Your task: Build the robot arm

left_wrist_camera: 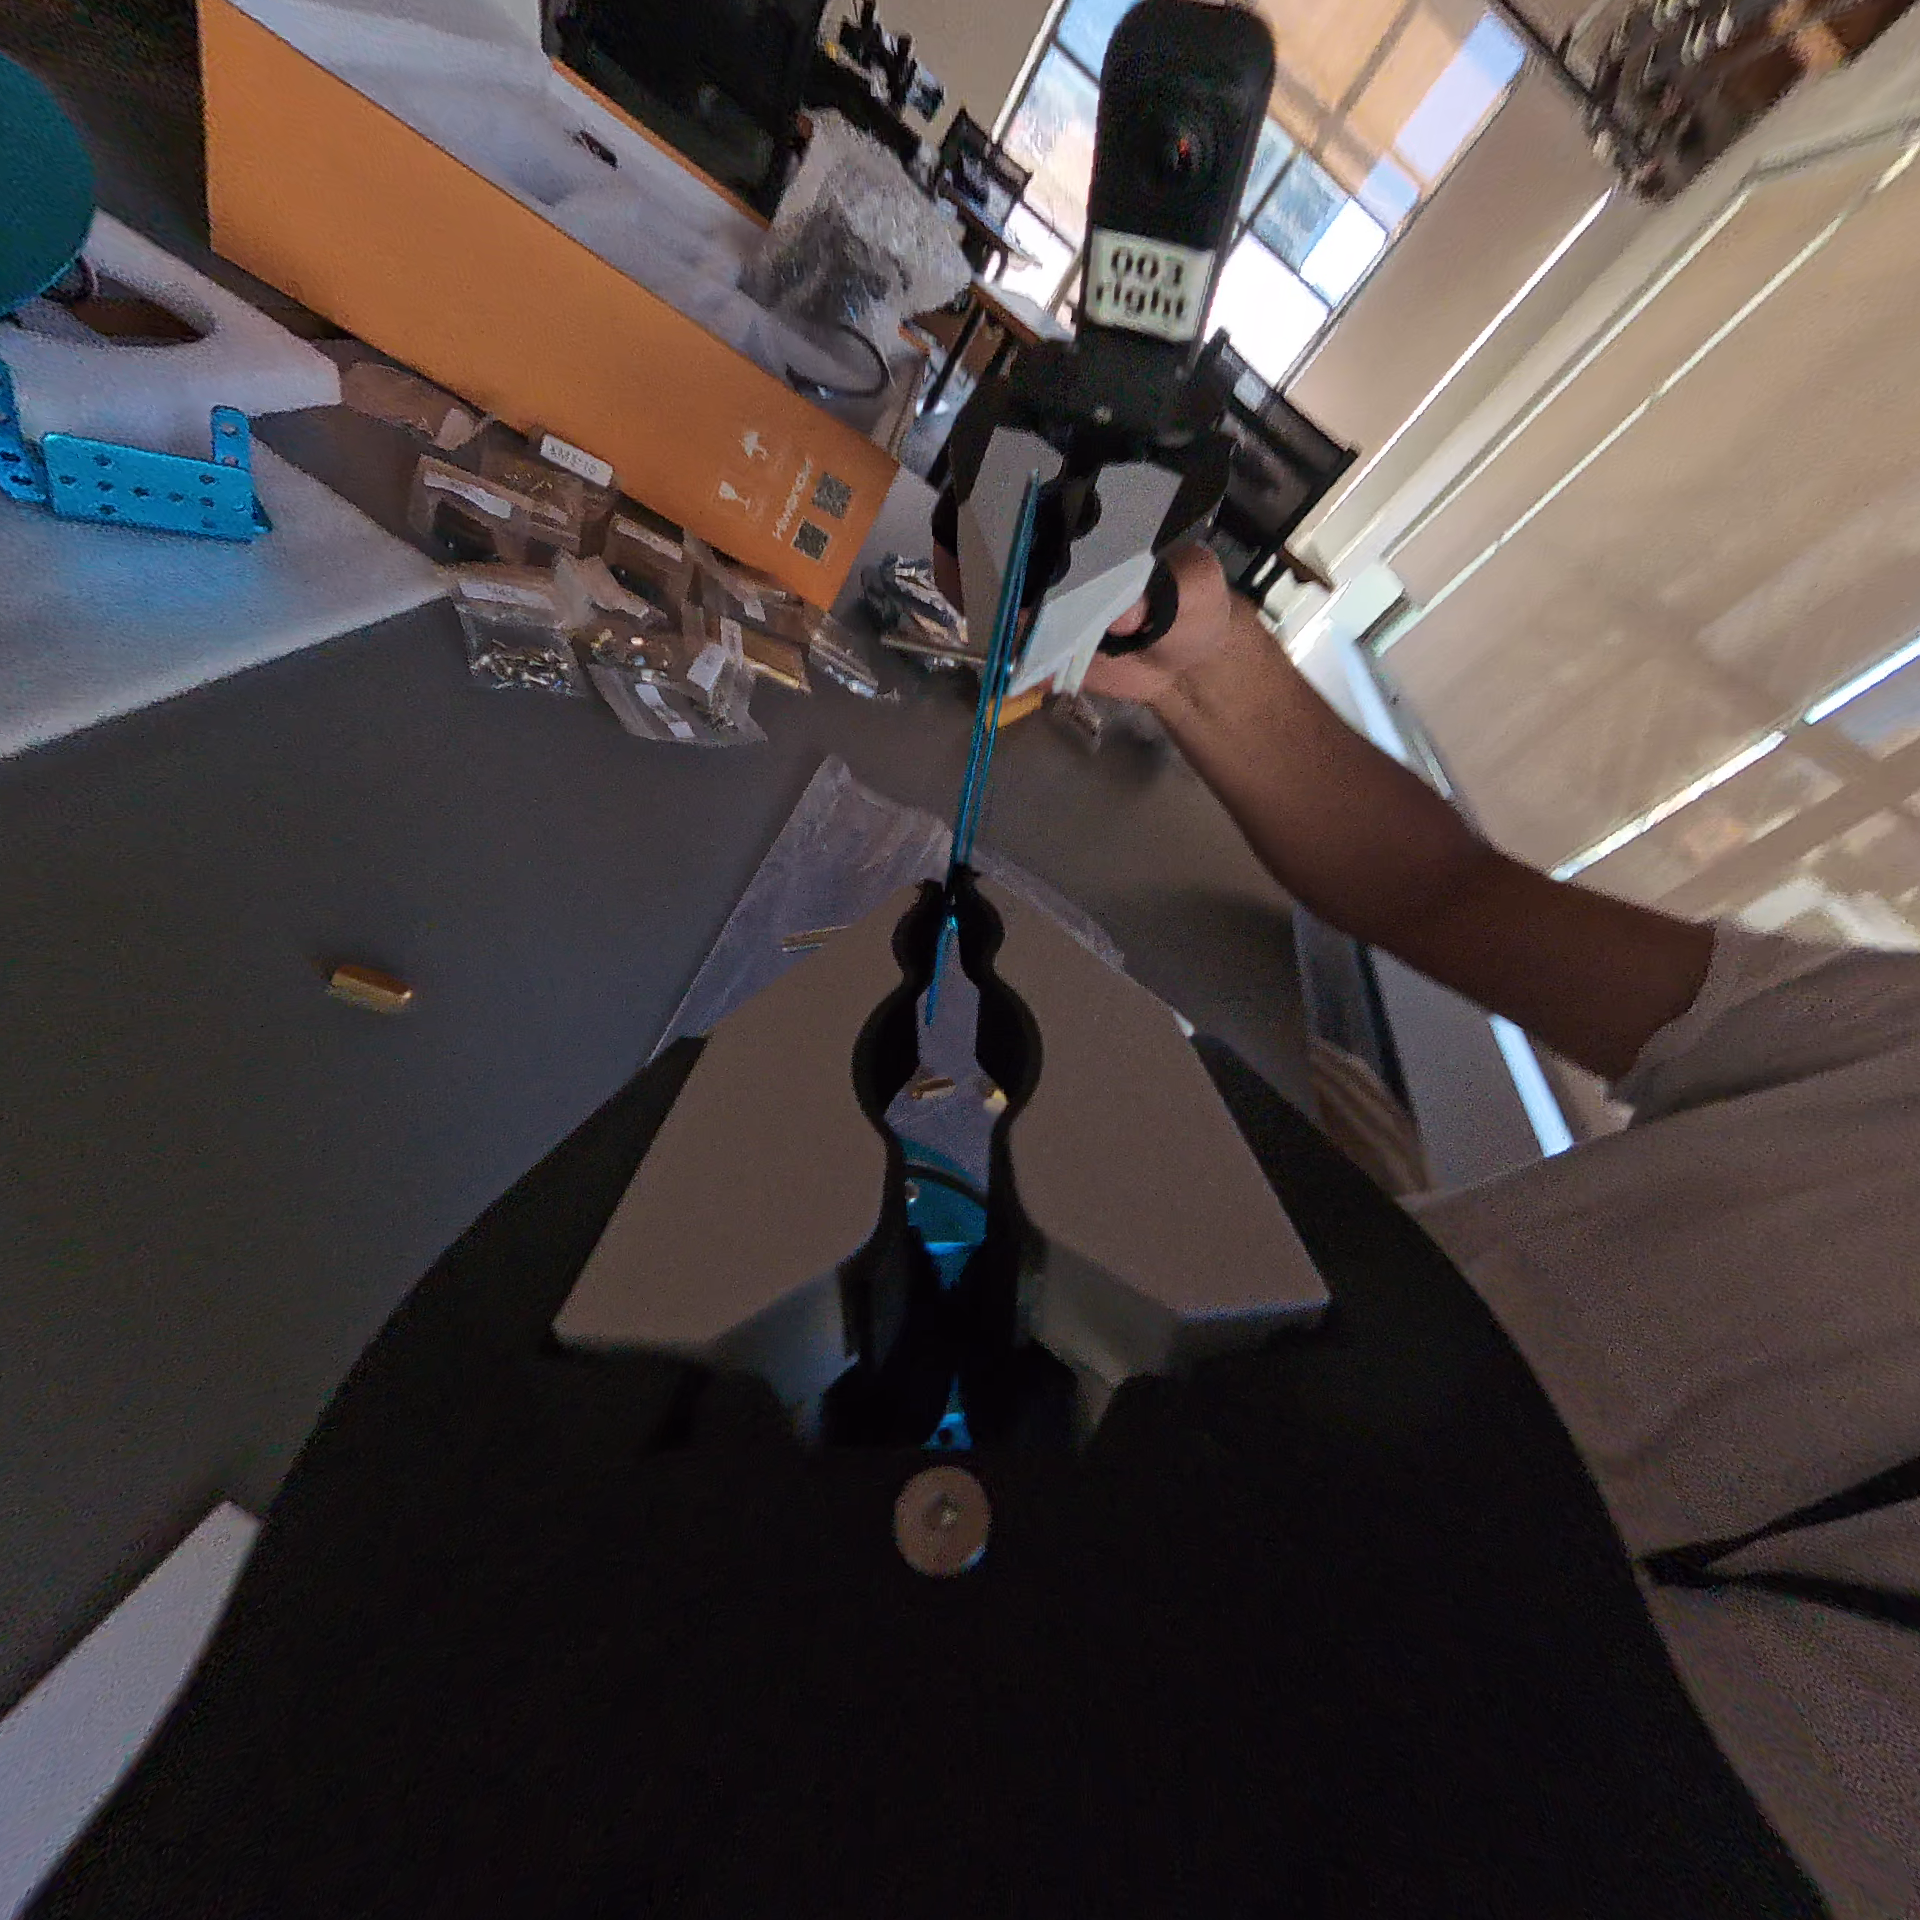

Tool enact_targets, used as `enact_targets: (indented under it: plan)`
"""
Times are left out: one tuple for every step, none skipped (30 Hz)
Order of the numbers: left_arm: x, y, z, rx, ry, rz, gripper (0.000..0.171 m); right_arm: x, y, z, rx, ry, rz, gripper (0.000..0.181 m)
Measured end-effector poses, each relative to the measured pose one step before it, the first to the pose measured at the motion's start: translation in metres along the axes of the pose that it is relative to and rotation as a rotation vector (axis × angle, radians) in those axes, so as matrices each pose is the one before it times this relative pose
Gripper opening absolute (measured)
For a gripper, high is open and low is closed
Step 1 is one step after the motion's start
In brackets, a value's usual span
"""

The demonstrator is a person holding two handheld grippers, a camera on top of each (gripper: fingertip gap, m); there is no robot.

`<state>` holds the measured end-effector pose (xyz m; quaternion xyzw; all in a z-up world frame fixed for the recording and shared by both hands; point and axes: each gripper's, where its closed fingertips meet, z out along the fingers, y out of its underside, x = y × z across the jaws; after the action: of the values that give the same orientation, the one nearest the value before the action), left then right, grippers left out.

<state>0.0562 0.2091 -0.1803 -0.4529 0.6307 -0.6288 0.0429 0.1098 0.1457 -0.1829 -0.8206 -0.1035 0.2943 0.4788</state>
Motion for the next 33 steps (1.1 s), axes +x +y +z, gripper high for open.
enact_targets:
  plan:
    - [0.00015, 0.00603, 0.00320, -0.04824, -0.0261, 0.0749, 0.002, 0.00016, 0.00394, -0.00113, -0.0262, 0.0321, -0.0647, 0.000]
    - [0.00000, 0.00643, 0.00386, -0.05270, -0.0301, 0.0874, 0.002, -0.00045, 0.00482, -0.00075, -0.0300, 0.0263, -0.0672, 0.000]
    - [0.00028, 0.00581, 0.00430, -0.05026, -0.0320, 0.0981, 0.002, -0.00118, 0.00461, -0.00079, -0.0220, 0.0248, -0.0790, 0.000]
    - [0.00013, 0.00365, 0.00417, -0.03642, -0.0369, 0.1034, 0.002, -0.00141, 0.00352, -0.00109, -0.0078, 0.0232, -0.0809, 0.000]
    - [-0.00066, 0.00141, 0.00399, -0.02300, -0.0406, 0.0945, 0.002, -0.00061, 0.00367, -0.00135, -0.0046, 0.0268, -0.0741, 0.000]
    - [-0.00158, -0.00021, 0.00393, -0.01713, -0.0435, 0.0808, 0.002, 0.00095, 0.00416, -0.00145, -0.0086, 0.0358, -0.0649, 0.000]
    - [-0.00119, -0.00023, 0.00418, -0.01864, -0.0396, 0.0758, 0.002, 0.00229, 0.00529, -0.00132, -0.0107, 0.0412, -0.0579, 0.000]
    - [-0.00027, 0.00068, 0.00459, -0.02377, -0.0337, 0.0729, 0.002, 0.00133, 0.00603, -0.00091, -0.0140, 0.0337, -0.0464, 0.000]
    - [0.00049, 0.00138, 0.00512, -0.02725, -0.0312, 0.0706, 0.002, 0.00035, 0.00769, -0.00024, -0.0261, 0.0346, -0.0571, 0.000]
    - [0.00165, 0.00199, 0.00544, -0.02754, -0.0292, 0.0714, 0.002, -0.00090, 0.00795, 0.00053, -0.0269, 0.0385, -0.0610, 0.000]
    - [0.00304, 0.00217, 0.00568, -0.02529, -0.0233, 0.0676, 0.002, -0.00209, 0.00826, 0.00077, -0.0268, 0.0361, -0.0591, 0.000]
    - [0.00393, 0.00223, 0.00587, -0.02344, -0.0201, 0.0658, 0.001, -0.00241, 0.00779, 0.00065, -0.0223, 0.0373, -0.0545, 0.000]
    - [0.00465, 0.00218, 0.00600, -0.02163, -0.0143, 0.0624, 0.001, -0.00262, 0.00687, 0.00010, -0.0163, 0.0334, -0.0448, 0.000]
    - [0.00427, 0.00149, 0.00565, -0.01831, -0.0161, 0.0550, 0.001, -0.00332, 0.00609, -0.00038, -0.0130, 0.0215, -0.0442, 0.000]
    - [0.00345, 0.00034, 0.00489, -0.01426, -0.0201, 0.0539, 0.000, -0.00281, 0.00524, -0.00086, -0.0168, 0.0197, -0.0365, 0.000]
    - [0.00244, -0.00038, 0.00357, -0.01153, -0.0239, 0.0544, 0.000, -0.00225, 0.00311, -0.00178, -0.0119, 0.0185, -0.0277, 0.000]
    - [0.00223, -0.00121, 0.00231, -0.00741, -0.0191, 0.0565, 0.000, -0.00208, 0.00189, -0.00250, -0.0067, 0.0134, -0.0290, 0.000]
    - [0.00214, -0.00158, 0.00171, -0.00547, -0.0149, 0.0470, 0.000, -0.00218, 0.00124, -0.00237, -0.0074, 0.0084, -0.0269, 0.000]
    - [0.00167, -0.00182, 0.00147, -0.00413, -0.0127, 0.0333, 0.000, -0.00215, 0.00138, -0.00211, -0.0123, 0.0063, -0.0207, 0.000]
    - [0.00182, -0.00164, 0.00125, -0.00260, -0.0100, 0.0312, 0.001, -0.00232, 0.00163, -0.00174, -0.0131, 0.0047, -0.0223, 0.001]
    - [0.00160, -0.00128, 0.00085, -0.00270, -0.0089, 0.0293, 0.001, -0.00217, 0.00088, -0.00152, -0.0065, 0.0107, -0.0203, 0.001]
    - [0.00150, -0.00137, 0.00064, -0.00215, -0.0063, 0.0236, 0.001, -0.00178, 0.00052, -0.00148, -0.0031, 0.0190, -0.0105, 0.001]
    - [0.00126, -0.00131, 0.00047, -0.00528, -0.0069, 0.0266, 0.001, -0.00202, 0.00090, -0.00151, -0.0049, 0.0244, 0.0132, 0.001]
    - [0.00101, -0.00069, 0.00035, -0.01276, -0.0085, 0.0326, 0.001, -0.00502, 0.00140, 0.00011, -0.0060, -0.0051, 0.0062, 0.003]
    - [0.00114, -0.00105, 0.00030, -0.01315, -0.0091, 0.0398, 0.001, -0.00824, 0.00281, 0.00103, -0.0162, -0.0438, 0.0175, 0.006]
    - [0.00130, -0.00107, 0.00018, -0.01472, -0.0092, 0.0403, 0.001, -0.00631, 0.00162, 0.00033, -0.0078, -0.0400, 0.0309, 0.009]
    - [0.00115, -0.00164, -0.00013, -0.01240, -0.0101, 0.0356, 0.001, -0.00433, 0.00115, -0.00108, -0.0020, -0.0317, 0.0308, 0.015]
    - [0.00122, -0.00161, -0.00022, -0.01076, -0.0073, 0.0314, 0.001, -0.00225, 0.00213, -0.00223, -0.0062, -0.0201, 0.0252, 0.017]
    - [0.00129, -0.00157, -0.00038, -0.00966, -0.0037, 0.0271, 0.001, -0.00268, 0.00212, -0.00316, -0.0036, -0.0221, 0.0245, 0.019]
    - [0.00102, -0.00102, -0.00047, -0.00956, -0.0010, 0.0244, 0.001, -0.00237, 0.00174, -0.00348, -0.0008, -0.0237, 0.0313, 0.022]
    - [0.00083, -0.00073, -0.00061, -0.00749, 0.0012, 0.0234, 0.001, -0.00278, 0.00094, -0.00365, 0.0027, -0.0293, 0.0396, 0.026]
    - [0.00097, -0.00076, -0.00069, -0.00568, 0.0052, 0.0185, 0.001, -0.00386, 0.00041, -0.00301, 0.0035, -0.0446, 0.0561, 0.029]
    - [0.00077, -0.00077, -0.00059, -0.00496, 0.0073, 0.0117, 0.001, -0.00187, 0.00027, -0.00193, 0.0068, -0.0400, 0.0674, 0.034]
